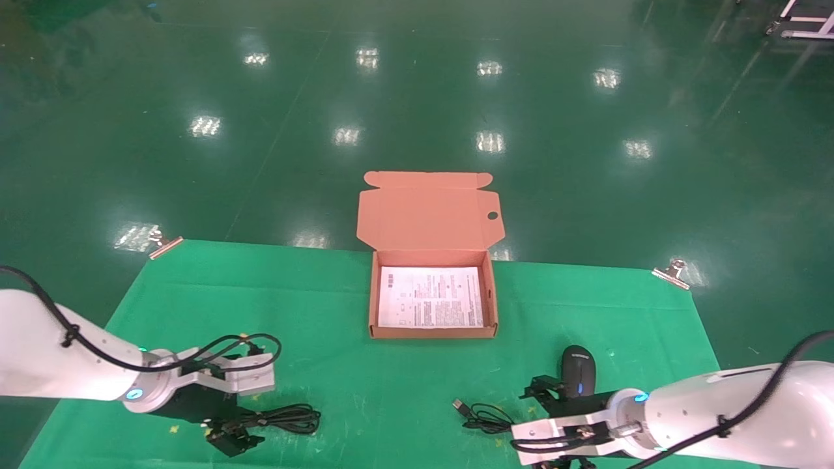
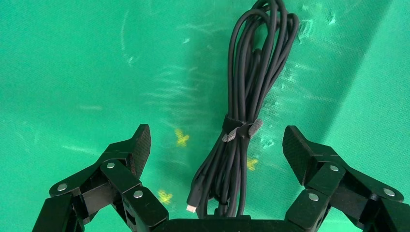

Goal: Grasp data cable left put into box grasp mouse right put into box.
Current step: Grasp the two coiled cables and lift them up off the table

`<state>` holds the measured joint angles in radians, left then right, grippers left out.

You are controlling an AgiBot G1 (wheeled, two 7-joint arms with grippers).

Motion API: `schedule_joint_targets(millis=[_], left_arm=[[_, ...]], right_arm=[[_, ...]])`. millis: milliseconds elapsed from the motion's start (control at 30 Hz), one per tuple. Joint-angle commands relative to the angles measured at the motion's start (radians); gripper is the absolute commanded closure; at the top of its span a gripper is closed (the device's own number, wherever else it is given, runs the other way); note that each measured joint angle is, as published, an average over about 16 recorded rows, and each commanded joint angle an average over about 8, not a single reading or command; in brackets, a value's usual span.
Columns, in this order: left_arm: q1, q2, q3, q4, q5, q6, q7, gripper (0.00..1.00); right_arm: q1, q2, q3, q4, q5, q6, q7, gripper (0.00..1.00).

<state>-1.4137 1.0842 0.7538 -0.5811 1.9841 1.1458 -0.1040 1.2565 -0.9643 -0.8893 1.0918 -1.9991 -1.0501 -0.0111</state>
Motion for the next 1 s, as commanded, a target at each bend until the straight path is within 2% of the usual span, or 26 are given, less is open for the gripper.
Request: schedule_joint_targets(millis=[33, 67, 100, 1000], left_arm=[[-0.003, 0.001, -0.003, 0.02, -0.005, -0.003, 0.009, 0.88], [-0.004, 0.001, -0.004, 0.025, -0.006, -0.004, 0.012, 0.96], [-0.004, 0.0, -0.004, 0.028, -0.006, -0.005, 0.013, 1.0], [-0.003, -0.001, -0.003, 0.012, -0.005, -0.002, 0.007, 1.0]], right_arm=[[0.001, -0.011, -0.003, -0.014, -0.01, 0.008, -0.001, 0.93], [0.0, -0.012, -0.004, -0.016, -0.011, 0.01, -0.001, 0.99], [0.0, -0.013, -0.004, -0.018, -0.011, 0.011, -0.002, 1.0], [0.002, -0.009, -0.003, -0.011, -0.008, 0.006, -0.001, 1.0]])
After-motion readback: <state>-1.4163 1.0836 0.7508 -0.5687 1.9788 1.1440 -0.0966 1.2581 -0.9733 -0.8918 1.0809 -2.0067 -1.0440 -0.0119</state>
